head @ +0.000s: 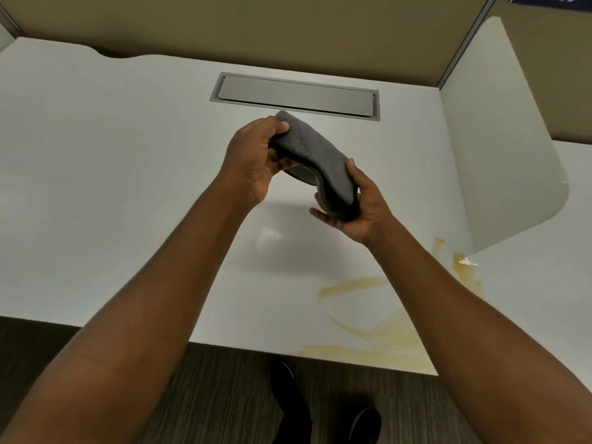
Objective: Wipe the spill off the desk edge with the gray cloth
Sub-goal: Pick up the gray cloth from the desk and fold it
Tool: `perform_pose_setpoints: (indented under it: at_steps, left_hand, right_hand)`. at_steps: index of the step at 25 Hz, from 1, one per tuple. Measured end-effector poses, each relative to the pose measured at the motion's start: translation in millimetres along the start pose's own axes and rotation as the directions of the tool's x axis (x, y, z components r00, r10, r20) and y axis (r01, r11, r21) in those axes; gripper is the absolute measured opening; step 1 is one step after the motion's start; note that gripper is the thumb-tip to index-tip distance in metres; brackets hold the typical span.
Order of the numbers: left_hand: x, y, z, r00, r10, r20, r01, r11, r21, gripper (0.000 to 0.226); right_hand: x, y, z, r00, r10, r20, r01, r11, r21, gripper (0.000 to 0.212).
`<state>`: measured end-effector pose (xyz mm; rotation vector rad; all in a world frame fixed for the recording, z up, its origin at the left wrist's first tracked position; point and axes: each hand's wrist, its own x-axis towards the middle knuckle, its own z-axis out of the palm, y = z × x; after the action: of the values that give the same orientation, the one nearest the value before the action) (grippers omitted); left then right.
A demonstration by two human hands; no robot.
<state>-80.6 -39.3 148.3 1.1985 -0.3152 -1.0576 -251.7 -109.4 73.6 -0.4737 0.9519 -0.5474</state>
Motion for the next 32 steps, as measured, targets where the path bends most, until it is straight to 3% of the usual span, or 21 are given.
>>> perform_pose_setpoints:
  at_steps: [2, 6, 11, 16, 19, 23, 25, 27, 28, 30, 32]
  left_hand:
    - [-19, -14, 2, 1.000, 0.001, -0.027, -0.001, 1.000, -0.007, 0.004]
    - [-62, -50, 2, 0.995, -0.053, -0.082, 0.056, 0.998, 0.035, 0.006]
    - [-99, -86, 10, 0.974, -0.185, -0.129, 0.201, 0.971, 0.128, 0.007]
    - [-107, -109, 19, 0.990, -0.082, -0.116, 0.116, 0.936, 0.332, 0.007]
    - [-113, -135, 7, 0.994, -0.024, -0.108, 0.076, 0.856, 0.512, 0.007]
    - [-121, -177, -18, 0.982, -0.120, -0.149, 0.191, 0.622, 0.759, 0.020]
    - [-120, -187, -26, 0.976, -0.134, -0.173, 0.218, 0.569, 0.793, 0.027]
    - [-114, -189, -32, 0.983, -0.038, -0.180, 0.175, 0.495, 0.851, 0.030]
    - [-112, -188, -37, 0.984, 0.043, -0.174, 0.140, 0.425, 0.895, 0.030]
    - [-109, -188, -51, 0.967, 0.216, -0.138, 0.074, 0.278, 0.958, 0.029]
    - [-109, -192, -73, 0.935, 0.348, -0.075, 0.034, 0.123, 0.992, 0.034]
  right_hand:
    - [-21, -7, -19, 0.999, -0.032, -0.007, 0.032, 0.999, 0.036, 0.028]
    - [-59, -21, -60, 0.995, 0.018, -0.094, -0.034, 0.986, -0.166, 0.003]
    - [-92, -43, -98, 0.989, 0.021, -0.149, -0.072, 0.933, -0.353, 0.008]
    - [-97, -53, -117, 0.981, -0.147, -0.126, 0.062, 0.857, -0.511, 0.008]
    - [-95, -36, -142, 0.979, -0.191, -0.073, 0.104, 0.772, -0.627, 0.042]
    - [-91, -2, -168, 0.986, -0.159, -0.059, 0.031, 0.507, -0.861, 0.047]
    - [-86, 5, -171, 0.978, -0.206, -0.029, 0.010, 0.186, -0.982, 0.045]
    - [-77, 8, -167, 0.932, -0.354, 0.075, 0.007, -0.192, -0.981, 0.057]
    - [-73, 11, -161, 0.891, -0.419, 0.175, 0.048, -0.295, -0.954, 0.065]
    - [-65, 19, -145, 0.823, -0.431, 0.370, 0.209, -0.376, -0.903, 0.076]
    - [-50, 33, -129, 0.804, -0.324, 0.499, 0.325, -0.465, -0.824, 0.084]
